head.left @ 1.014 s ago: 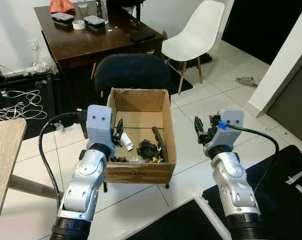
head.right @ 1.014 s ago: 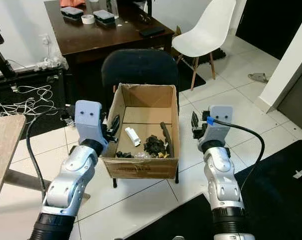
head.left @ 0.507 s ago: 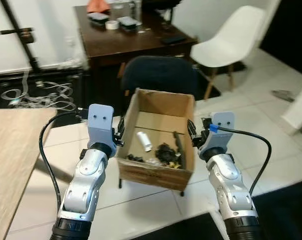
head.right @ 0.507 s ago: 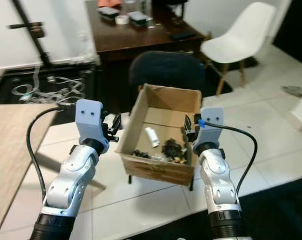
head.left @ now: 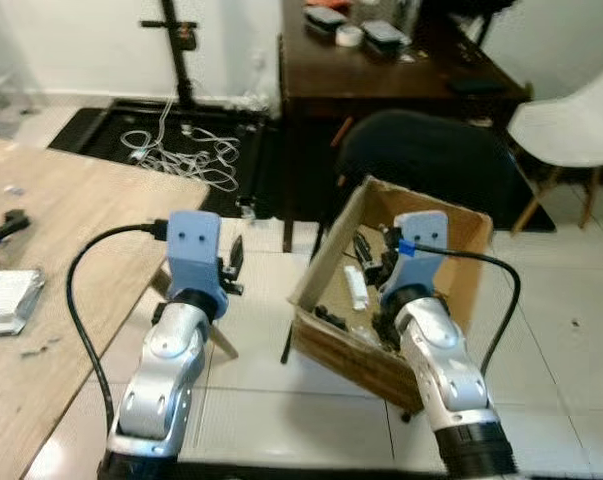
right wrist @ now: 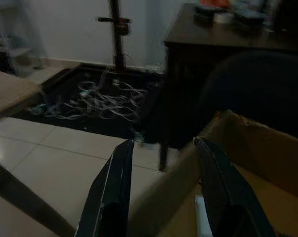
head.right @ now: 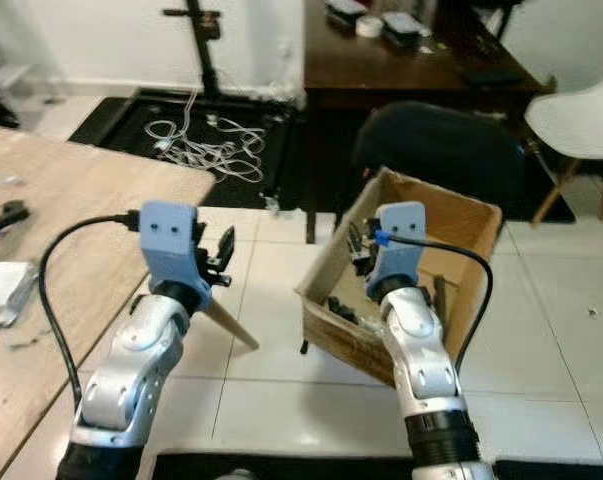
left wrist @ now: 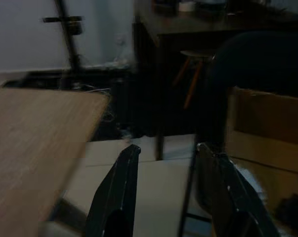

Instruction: Picking trash to rubbish bin

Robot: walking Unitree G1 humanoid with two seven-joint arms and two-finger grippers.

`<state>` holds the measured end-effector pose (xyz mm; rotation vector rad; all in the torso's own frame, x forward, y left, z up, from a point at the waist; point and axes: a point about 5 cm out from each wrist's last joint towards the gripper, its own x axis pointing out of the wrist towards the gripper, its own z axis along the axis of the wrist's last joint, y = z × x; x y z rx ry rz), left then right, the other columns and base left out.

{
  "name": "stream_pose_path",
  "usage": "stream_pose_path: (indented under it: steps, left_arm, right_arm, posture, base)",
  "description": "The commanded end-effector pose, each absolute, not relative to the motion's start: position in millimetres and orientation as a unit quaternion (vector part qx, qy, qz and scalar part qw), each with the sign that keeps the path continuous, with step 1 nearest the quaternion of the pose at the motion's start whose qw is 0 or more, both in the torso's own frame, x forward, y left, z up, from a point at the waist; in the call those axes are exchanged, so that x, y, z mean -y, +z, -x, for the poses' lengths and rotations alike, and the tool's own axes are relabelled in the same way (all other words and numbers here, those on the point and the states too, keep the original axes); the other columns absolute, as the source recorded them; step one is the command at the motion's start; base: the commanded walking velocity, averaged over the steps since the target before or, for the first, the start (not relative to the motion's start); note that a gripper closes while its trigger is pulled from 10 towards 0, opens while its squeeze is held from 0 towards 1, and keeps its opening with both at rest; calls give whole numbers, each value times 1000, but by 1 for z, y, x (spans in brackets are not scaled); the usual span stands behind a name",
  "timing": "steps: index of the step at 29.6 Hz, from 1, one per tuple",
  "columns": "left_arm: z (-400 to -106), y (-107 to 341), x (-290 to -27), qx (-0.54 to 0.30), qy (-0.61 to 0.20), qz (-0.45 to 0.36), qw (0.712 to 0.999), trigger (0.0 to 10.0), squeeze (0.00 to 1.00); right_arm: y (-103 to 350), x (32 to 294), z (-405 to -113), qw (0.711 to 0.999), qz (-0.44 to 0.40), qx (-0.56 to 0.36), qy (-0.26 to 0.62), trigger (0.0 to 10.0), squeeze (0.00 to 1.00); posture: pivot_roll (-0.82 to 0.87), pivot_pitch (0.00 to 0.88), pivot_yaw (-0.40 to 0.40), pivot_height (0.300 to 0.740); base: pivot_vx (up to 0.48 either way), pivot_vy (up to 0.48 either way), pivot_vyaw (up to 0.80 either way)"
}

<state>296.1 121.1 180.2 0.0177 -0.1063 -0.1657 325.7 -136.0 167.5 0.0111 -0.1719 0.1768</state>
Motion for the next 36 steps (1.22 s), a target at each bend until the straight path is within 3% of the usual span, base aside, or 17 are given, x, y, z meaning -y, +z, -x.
stream_pose_path:
  steps: [1, 36]
  left_arm:
    - [-294, 180, -121, 50, -84, -17, 995, 10000, 0]
    - [-291, 178, -122, 22, -100, -25, 994, 10000, 0]
  right_arm:
    - [162, 135, -324, 993, -4, 76, 91, 10000, 0]
    - [159, 131, -321, 992, -2, 68, 105, 10000, 0]
  posture:
    - [106, 121, -37, 740]
    - [107, 98, -36, 740]
  base:
    - [0, 0, 800]
    - [0, 0, 800]
